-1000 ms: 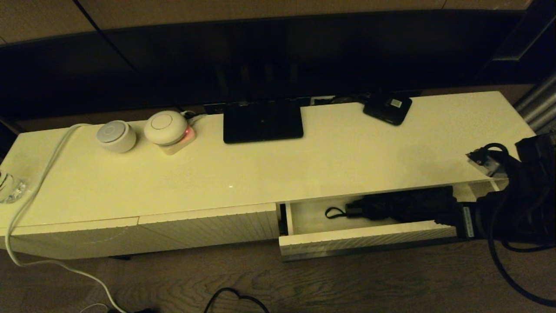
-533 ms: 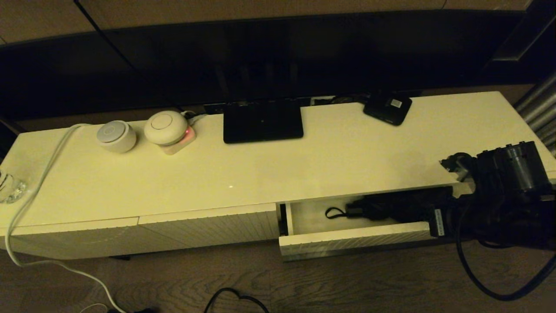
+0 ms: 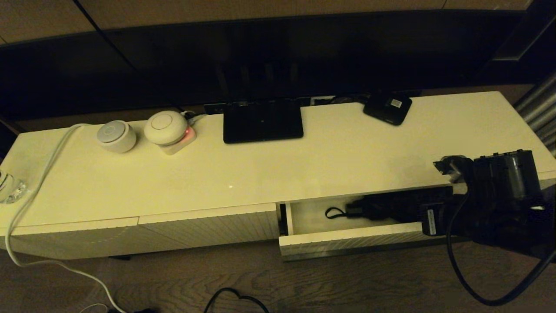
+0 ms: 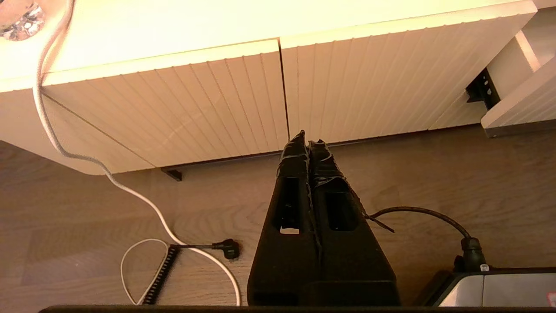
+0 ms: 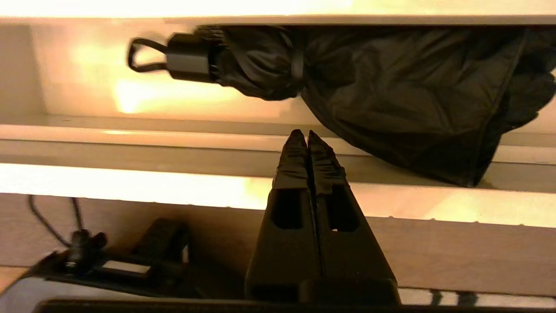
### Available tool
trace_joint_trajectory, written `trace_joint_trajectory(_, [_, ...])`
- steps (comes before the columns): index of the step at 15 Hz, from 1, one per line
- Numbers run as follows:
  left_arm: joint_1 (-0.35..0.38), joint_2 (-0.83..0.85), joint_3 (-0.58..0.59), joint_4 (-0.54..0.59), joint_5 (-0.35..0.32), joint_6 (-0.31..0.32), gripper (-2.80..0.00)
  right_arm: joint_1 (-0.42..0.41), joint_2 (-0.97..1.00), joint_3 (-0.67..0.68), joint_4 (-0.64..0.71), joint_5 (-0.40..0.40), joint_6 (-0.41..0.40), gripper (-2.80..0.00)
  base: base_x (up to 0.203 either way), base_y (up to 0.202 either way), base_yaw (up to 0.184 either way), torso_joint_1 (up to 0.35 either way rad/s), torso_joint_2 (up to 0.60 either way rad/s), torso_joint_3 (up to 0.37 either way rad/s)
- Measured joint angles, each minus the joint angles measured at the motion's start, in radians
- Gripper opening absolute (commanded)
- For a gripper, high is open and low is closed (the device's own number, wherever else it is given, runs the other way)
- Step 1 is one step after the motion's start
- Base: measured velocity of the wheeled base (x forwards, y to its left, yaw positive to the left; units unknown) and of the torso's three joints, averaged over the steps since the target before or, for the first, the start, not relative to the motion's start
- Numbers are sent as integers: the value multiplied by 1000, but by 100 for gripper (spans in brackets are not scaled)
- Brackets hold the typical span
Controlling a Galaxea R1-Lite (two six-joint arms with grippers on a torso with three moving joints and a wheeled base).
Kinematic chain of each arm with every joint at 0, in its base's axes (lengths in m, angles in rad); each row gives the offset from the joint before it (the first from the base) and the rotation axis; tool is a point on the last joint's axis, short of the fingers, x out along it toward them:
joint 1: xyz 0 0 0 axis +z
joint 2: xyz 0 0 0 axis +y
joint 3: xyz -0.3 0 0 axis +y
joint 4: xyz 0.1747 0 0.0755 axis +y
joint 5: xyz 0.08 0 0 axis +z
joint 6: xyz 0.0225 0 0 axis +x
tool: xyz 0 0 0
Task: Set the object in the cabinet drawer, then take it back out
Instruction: Open the drawer
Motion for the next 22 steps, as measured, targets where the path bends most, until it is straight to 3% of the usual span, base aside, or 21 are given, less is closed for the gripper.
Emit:
trace_joint_trajectory(13, [0, 0, 0, 0, 0, 0, -280, -2, 32, 36, -72, -23, -99, -280, 0, 0, 0, 0, 0, 0])
trace_joint_trajectory(18, [0, 0, 0, 0, 0, 0, -280, -11, 53, -2, -59, -18, -96, -280, 0, 0, 0, 0, 0, 0])
trace_joint_trajectory(22, [0, 0, 0, 0, 0, 0, -280, -21, 68, -104, 105, -20, -94, -280, 0, 0, 0, 0, 0, 0])
